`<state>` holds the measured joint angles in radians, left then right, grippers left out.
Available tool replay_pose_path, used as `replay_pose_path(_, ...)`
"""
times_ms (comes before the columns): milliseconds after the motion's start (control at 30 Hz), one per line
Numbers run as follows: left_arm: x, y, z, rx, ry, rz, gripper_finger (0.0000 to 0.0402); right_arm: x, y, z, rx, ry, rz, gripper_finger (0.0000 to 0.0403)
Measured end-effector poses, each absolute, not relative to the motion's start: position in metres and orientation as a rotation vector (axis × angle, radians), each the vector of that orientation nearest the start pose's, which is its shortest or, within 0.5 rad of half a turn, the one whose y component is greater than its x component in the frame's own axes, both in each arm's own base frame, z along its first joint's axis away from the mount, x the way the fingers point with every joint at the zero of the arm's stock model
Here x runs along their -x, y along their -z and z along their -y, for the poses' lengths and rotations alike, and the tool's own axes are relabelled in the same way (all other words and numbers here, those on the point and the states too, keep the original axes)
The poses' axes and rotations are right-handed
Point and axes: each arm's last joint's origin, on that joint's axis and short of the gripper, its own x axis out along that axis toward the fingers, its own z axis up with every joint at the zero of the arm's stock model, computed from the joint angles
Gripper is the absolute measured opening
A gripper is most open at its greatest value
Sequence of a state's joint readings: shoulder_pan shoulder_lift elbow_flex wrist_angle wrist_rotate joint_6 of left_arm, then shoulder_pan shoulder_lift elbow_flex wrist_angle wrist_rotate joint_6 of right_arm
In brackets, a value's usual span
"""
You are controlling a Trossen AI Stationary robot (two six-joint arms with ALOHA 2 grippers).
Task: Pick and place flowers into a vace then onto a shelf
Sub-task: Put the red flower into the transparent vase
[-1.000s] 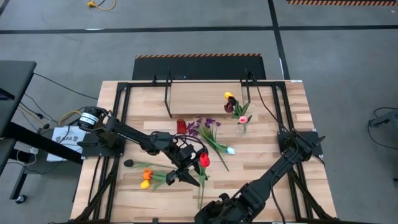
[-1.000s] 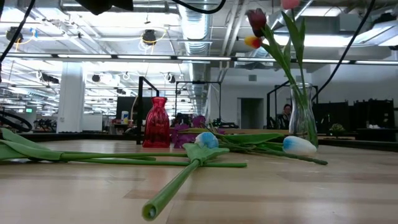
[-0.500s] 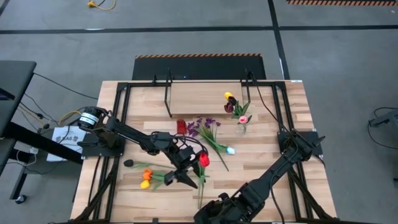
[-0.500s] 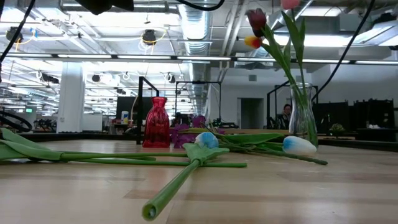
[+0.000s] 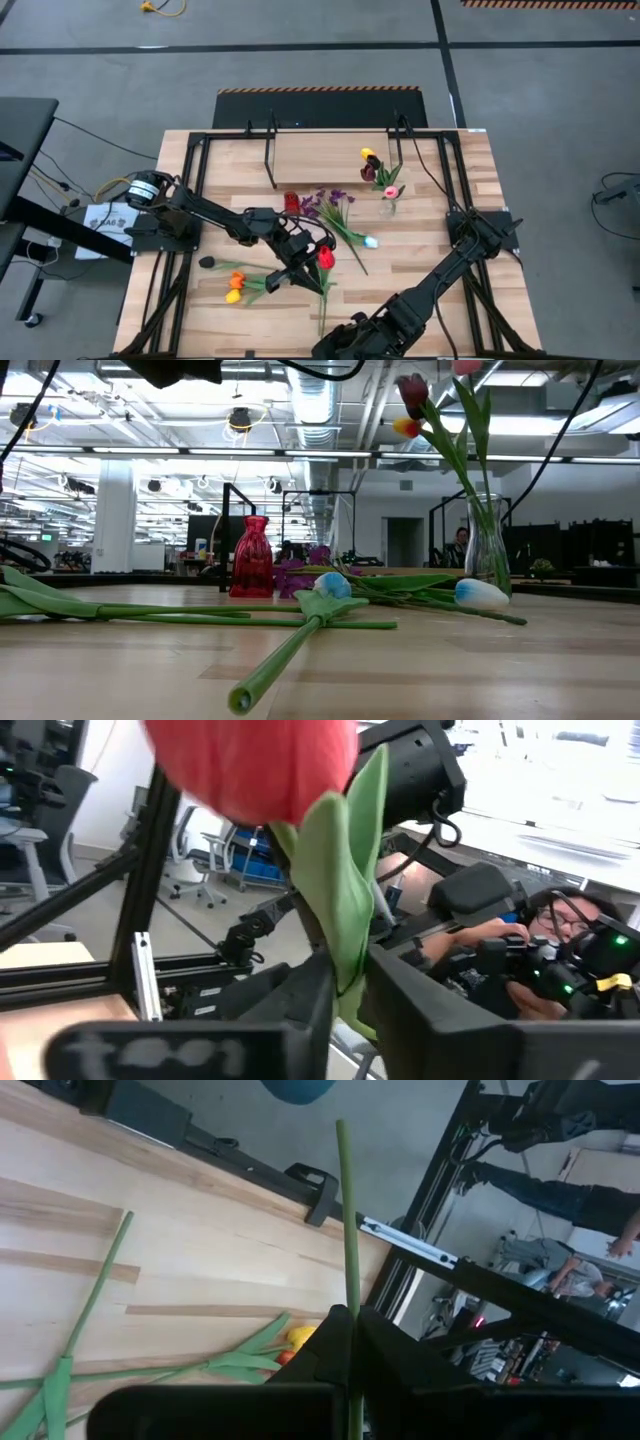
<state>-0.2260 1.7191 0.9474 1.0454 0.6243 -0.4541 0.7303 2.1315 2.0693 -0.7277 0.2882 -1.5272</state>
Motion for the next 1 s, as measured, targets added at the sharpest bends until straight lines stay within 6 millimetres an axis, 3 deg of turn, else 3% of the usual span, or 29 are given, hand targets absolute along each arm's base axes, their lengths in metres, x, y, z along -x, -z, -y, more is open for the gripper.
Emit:
replay_pose_path(167,-0.3518,-0.2615,0.0961,0.368,0.884,0.082,0.0005,-0.36,-0.3039,-0.3113,1.818,-0.907,-0.247,0.0007)
replay_pose_path(600,-0.3517,-0.2613,0.0958,0.344,0.89,0.09,0.0001,-0.3604,-0.3045,-0.3118,1.76,-0.887,-0.262,0.0009)
replay_pose_path(1000,-0.3513,-0.2613,0.0958,0.344,0.914,0.082,0.0,-0.3627,-0.3079,-0.314,1.699,-0.843,-0.24,0.0066)
